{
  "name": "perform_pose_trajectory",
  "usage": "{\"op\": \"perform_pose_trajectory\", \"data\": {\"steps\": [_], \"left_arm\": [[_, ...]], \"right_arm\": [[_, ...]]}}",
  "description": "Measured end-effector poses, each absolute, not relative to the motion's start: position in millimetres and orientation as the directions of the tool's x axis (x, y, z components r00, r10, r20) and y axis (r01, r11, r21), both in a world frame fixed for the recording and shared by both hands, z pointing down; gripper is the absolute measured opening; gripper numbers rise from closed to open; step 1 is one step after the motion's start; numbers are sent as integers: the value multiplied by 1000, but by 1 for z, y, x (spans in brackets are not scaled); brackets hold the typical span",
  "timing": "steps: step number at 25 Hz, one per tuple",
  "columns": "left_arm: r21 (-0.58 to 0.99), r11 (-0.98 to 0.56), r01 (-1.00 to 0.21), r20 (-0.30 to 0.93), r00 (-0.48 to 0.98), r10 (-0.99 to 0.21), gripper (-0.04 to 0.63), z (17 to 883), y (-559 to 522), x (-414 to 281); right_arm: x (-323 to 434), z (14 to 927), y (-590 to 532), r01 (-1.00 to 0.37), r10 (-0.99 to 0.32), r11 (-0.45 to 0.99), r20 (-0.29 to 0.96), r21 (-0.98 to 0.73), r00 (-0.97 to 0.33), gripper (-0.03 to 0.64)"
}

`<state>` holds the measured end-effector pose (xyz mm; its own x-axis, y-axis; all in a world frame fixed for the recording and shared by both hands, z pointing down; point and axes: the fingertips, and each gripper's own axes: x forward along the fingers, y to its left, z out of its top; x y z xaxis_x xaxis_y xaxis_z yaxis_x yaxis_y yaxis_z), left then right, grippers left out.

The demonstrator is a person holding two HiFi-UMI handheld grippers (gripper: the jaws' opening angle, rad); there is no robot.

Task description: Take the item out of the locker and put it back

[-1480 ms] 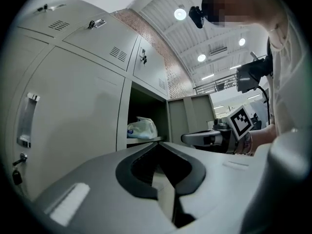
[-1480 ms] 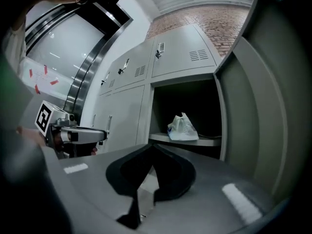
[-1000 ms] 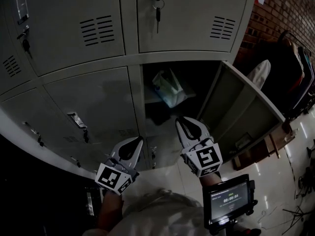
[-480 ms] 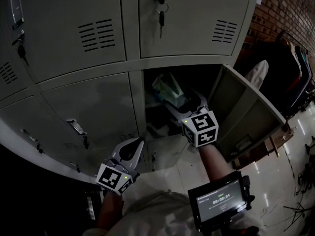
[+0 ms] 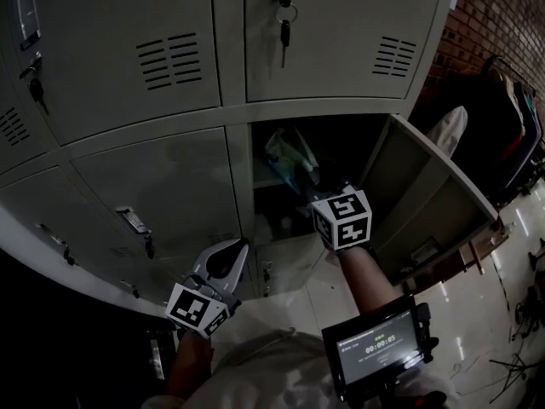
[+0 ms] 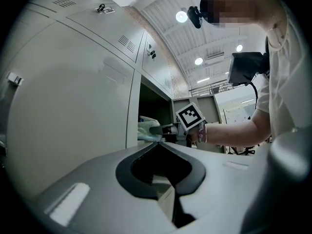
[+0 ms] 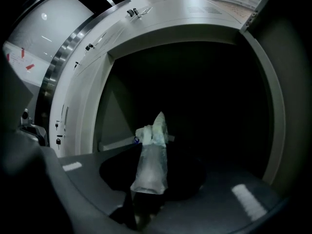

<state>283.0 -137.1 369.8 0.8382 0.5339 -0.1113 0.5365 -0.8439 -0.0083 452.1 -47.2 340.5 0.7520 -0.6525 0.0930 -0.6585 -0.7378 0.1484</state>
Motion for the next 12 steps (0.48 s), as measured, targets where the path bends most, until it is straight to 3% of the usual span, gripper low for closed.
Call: {"op": "perform_pose_trajectory", "data": {"steps": [4, 12], "left_arm": [[-6, -846, 534, -98, 841, 532, 5, 374, -139, 282], [-2, -845, 535, -88, 841, 533, 5, 376, -147, 276]], "right_arm": [[453, 342, -46, -650, -645, -745, 88, 149, 759, 24], [440, 325, -43, -625, -631, -764, 17, 163, 776, 7]]}}
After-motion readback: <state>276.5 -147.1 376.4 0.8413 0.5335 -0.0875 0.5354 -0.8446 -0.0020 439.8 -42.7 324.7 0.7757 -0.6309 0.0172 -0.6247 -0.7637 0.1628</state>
